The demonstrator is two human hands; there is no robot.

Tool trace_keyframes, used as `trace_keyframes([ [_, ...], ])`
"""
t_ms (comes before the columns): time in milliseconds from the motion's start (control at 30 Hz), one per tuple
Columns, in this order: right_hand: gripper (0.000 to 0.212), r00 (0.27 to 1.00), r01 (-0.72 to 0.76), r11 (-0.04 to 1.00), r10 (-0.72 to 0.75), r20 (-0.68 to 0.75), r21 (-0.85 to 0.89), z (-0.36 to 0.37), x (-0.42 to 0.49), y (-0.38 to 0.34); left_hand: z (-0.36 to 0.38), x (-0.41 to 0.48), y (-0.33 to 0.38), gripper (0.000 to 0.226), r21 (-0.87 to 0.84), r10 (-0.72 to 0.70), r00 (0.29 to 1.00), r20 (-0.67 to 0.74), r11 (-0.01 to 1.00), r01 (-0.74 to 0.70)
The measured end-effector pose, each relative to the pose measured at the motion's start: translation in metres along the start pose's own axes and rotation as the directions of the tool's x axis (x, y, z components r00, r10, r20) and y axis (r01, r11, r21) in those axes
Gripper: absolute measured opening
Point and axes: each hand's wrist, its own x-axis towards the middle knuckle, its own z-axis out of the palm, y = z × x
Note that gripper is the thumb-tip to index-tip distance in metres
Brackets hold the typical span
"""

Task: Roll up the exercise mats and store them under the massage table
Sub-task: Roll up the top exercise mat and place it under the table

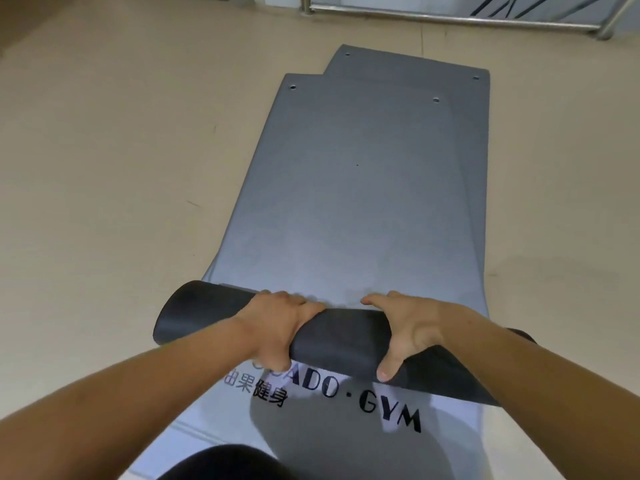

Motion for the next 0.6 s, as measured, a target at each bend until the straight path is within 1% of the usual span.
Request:
trace_keyframes([
  [33, 0.142, 1.0, -0.004, 0.998, 0.004, 0.002, -0.057, 0.0, -0.005, -0.006, -0.014, 0.004, -0.005, 0.103, -0.066, -0.012, 0.999, 0.052, 0.998, 0.015],
  [67, 0.144, 0.999, -0.028, 0.989, 0.023, -0.033, -0.144, 0.005, -0.008, -0.012, -0.026, 0.009, -0.009, 0.1, -0.128, -0.02, 0.994, 0.107, 0.991, 0.034],
  [100, 0.141, 0.994, -0.064, 0.972, 0.04, -0.106, -0.227, 0.012, -0.01, -0.018, -0.035, 0.013, -0.011, 0.097, -0.165, -0.027, 0.988, 0.155, 0.985, 0.053],
  [133, 0.132, 0.981, -0.089, 0.957, 0.037, -0.188, -0.277, 0.02, -0.01, -0.022, -0.041, 0.016, -0.013, 0.096, -0.191, -0.033, 0.98, 0.198, 0.979, 0.071],
  [167, 0.12, 0.97, -0.092, 0.954, 0.022, -0.241, -0.286, 0.025, -0.009, -0.023, -0.045, 0.018, -0.014, 0.094, -0.212, -0.034, 0.97, 0.24, 0.973, 0.087],
  [200, 0.108, 0.967, -0.073, 0.963, 0.004, -0.255, -0.26, 0.026, -0.008, -0.021, -0.048, 0.02, -0.016, 0.09, -0.238, -0.028, 0.96, 0.277, 0.967, 0.097],
  [267, 0.092, 0.981, -0.003, 0.994, -0.019, -0.194, -0.111, 0.015, -0.008, -0.012, -0.056, 0.023, -0.02, 0.08, -0.306, -0.016, 0.935, 0.354, 0.943, 0.132],
  [333, 0.08, 0.998, 0.047, 0.992, -0.041, -0.053, 0.118, 0.001, -0.008, -0.004, -0.066, 0.022, -0.021, 0.074, -0.36, -0.005, 0.894, 0.449, 0.914, 0.186],
  [367, 0.074, 0.998, 0.055, 0.978, -0.061, 0.023, 0.203, -0.003, -0.01, -0.003, -0.069, 0.019, -0.021, 0.073, -0.381, 0.0, 0.871, 0.491, 0.899, 0.215],
  [400, 0.069, 0.994, 0.053, 0.968, -0.074, 0.076, 0.247, -0.003, -0.008, -0.004, -0.069, 0.015, -0.019, 0.074, -0.39, 0.005, 0.858, 0.514, 0.892, 0.229],
  [433, 0.067, 0.991, 0.05, 0.964, -0.079, 0.104, 0.26, -0.001, -0.005, -0.005, -0.067, 0.01, -0.017, 0.075, -0.378, 0.004, 0.86, 0.511, 0.899, 0.22],
  [467, 0.065, 0.989, 0.045, 0.961, -0.081, 0.122, 0.272, 0.001, 0.0, -0.006, -0.063, 0.003, -0.015, 0.078, -0.325, -0.019, 0.886, 0.464, 0.926, 0.19],
  [500, 0.064, 0.987, 0.038, 0.957, -0.081, 0.138, 0.287, 0.002, 0.005, -0.006, -0.059, -0.004, -0.012, 0.084, -0.233, -0.055, 0.929, 0.366, 0.961, 0.149],
  [533, 0.063, 0.985, 0.029, 0.951, -0.08, 0.151, 0.309, 0.001, 0.012, -0.004, -0.05, -0.012, -0.009, 0.09, -0.129, -0.075, 0.971, 0.226, 0.986, 0.106],
  [567, 0.063, 0.983, 0.019, 0.944, -0.078, 0.167, 0.329, -0.003, 0.017, -0.002, -0.039, -0.021, -0.005, 0.095, -0.038, -0.07, 0.996, 0.061, 0.997, 0.072],
  [600, 0.063, 0.978, 0.012, 0.939, -0.082, 0.19, 0.345, -0.007, 0.023, 0.001, -0.023, -0.029, -0.001, 0.096, 0.034, -0.051, 0.994, -0.095, 0.998, 0.055],
])
